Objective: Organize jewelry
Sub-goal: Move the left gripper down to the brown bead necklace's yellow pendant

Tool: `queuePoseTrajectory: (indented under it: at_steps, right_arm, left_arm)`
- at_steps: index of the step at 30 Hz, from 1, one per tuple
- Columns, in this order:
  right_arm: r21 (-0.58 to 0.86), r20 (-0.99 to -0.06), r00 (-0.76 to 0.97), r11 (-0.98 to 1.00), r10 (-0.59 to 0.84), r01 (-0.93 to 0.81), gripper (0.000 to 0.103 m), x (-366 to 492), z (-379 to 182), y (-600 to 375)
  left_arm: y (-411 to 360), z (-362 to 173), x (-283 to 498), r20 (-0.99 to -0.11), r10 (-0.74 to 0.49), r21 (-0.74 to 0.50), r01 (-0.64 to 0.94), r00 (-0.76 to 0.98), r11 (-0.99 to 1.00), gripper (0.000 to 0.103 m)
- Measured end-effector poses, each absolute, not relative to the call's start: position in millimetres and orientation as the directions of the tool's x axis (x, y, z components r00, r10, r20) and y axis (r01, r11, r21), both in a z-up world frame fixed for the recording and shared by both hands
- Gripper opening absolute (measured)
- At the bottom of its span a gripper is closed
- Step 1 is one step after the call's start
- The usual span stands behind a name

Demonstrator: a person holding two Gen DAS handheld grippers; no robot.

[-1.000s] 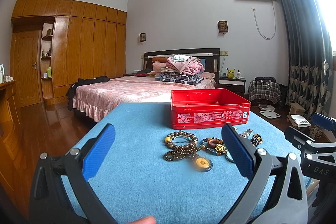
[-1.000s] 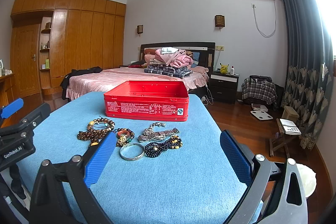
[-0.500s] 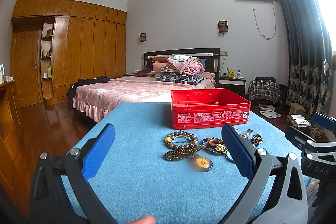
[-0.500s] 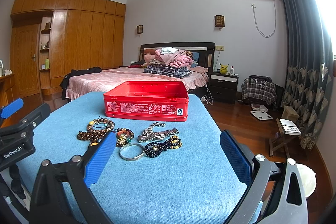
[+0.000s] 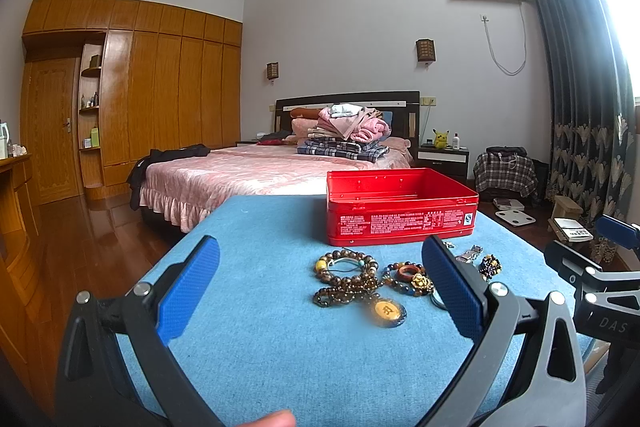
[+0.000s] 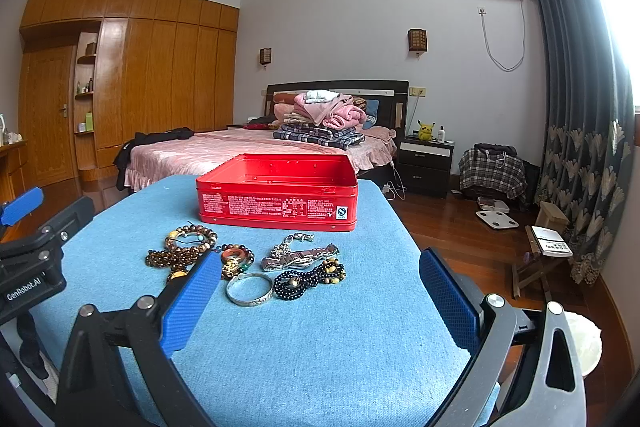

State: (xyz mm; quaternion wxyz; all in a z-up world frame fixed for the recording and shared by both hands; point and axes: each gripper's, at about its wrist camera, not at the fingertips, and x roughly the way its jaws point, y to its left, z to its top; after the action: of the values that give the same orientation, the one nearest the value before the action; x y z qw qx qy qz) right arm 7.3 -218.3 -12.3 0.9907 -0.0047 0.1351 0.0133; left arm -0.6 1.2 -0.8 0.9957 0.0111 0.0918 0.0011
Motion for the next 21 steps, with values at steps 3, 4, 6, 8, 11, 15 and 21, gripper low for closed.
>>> queuePoseTrajectory:
  at_steps: [3,4,6,8,11,15,21]
  right_arm:
    - [-0.005,-0.268,0.963,1.000,0.025,-0.028,0.097,7.3,-12.3,-218.4]
    - [-0.005,-0.268,0.963,1.000,0.025,-0.027,0.097,7.4,-12.3,-218.3]
    - [-0.005,-0.268,0.963,1.000,0.025,-0.027,0.097,7.4,-12.2,-217.6]
    - [-0.004,-0.271,0.962,1.000,0.023,-0.025,0.097,9.5,-16.0,-219.8]
    - [0.008,-0.295,0.955,1.000,0.024,-0.023,0.097,9.8,-18.8,-221.1]
    - [0.027,-0.316,0.948,1.000,0.023,-0.016,0.097,16.3,-19.8,-236.1]
    - [0.036,-0.344,0.939,0.999,0.023,-0.011,0.097,24.5,-23.7,-240.9]
  left_arm:
    - [1.3,-0.9,-0.5,-0.184,0.004,0.020,0.000,0.983,1.000,0.098]
    - [1.1,-0.8,-0.4,-0.184,0.003,0.021,0.000,0.983,1.000,0.098]
    - [0.5,-2.2,1.6,-0.191,0.000,0.015,0.003,0.982,1.000,0.098]
    - [1.7,-4.3,6.2,-0.229,-0.047,-0.016,0.044,0.972,0.999,0.098]
    - [6.7,-18.1,24.7,-0.315,-0.060,-0.046,0.048,0.947,0.998,0.098]
    - [0.8,-40.1,49.2,-0.447,-0.077,-0.063,0.054,0.891,0.997,0.098]
    - [-24.4,-45.5,62.6,-0.497,-0.074,-0.003,0.084,0.864,0.996,0.094]
